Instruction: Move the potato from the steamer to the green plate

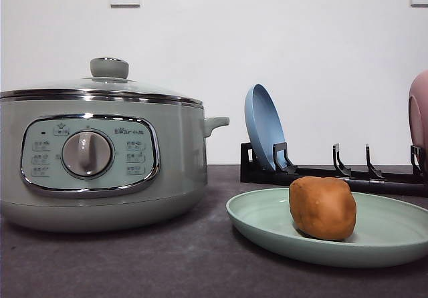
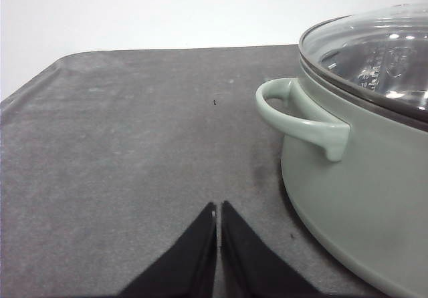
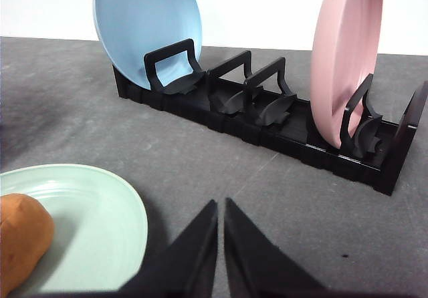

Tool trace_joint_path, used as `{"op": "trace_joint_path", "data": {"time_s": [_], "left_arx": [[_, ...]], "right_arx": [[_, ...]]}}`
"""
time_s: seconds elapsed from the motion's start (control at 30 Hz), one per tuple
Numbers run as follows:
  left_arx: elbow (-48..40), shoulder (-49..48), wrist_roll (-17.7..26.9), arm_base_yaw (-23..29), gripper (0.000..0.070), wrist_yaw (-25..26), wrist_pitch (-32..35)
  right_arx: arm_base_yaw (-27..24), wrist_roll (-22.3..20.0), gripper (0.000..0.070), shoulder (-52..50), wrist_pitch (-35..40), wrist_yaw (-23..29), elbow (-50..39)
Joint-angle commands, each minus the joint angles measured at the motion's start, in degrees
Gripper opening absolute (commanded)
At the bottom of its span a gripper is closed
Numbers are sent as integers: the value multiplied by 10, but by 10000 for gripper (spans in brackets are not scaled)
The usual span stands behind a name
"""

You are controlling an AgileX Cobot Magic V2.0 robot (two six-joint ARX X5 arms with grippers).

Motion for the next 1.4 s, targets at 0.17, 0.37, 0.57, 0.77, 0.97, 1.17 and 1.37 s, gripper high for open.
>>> {"op": "trace_joint_path", "data": {"time_s": [0.17, 0.37, 0.57, 0.77, 0.97, 1.17, 1.37], "left_arx": [[-9, -1, -1, 1, 1, 0, -6], [-9, -1, -1, 1, 1, 0, -6], [-9, -1, -1, 1, 1, 0, -6], [-9, -1, -1, 1, 1, 0, -6], [-9, -1, -1, 1, 1, 0, -6], [-9, -1, -1, 1, 1, 0, -6], [-9, -1, -1, 1, 1, 0, -6]], "right_arx": [[1, 2, 4, -1, -1, 0, -3], [1, 2, 4, -1, -1, 0, -3], [1, 2, 4, -1, -1, 0, -3], [1, 2, 4, -1, -1, 0, -3], [1, 2, 4, -1, -1, 0, -3], [1, 2, 4, -1, -1, 0, -3], [1, 2, 4, -1, -1, 0, -3]]}}
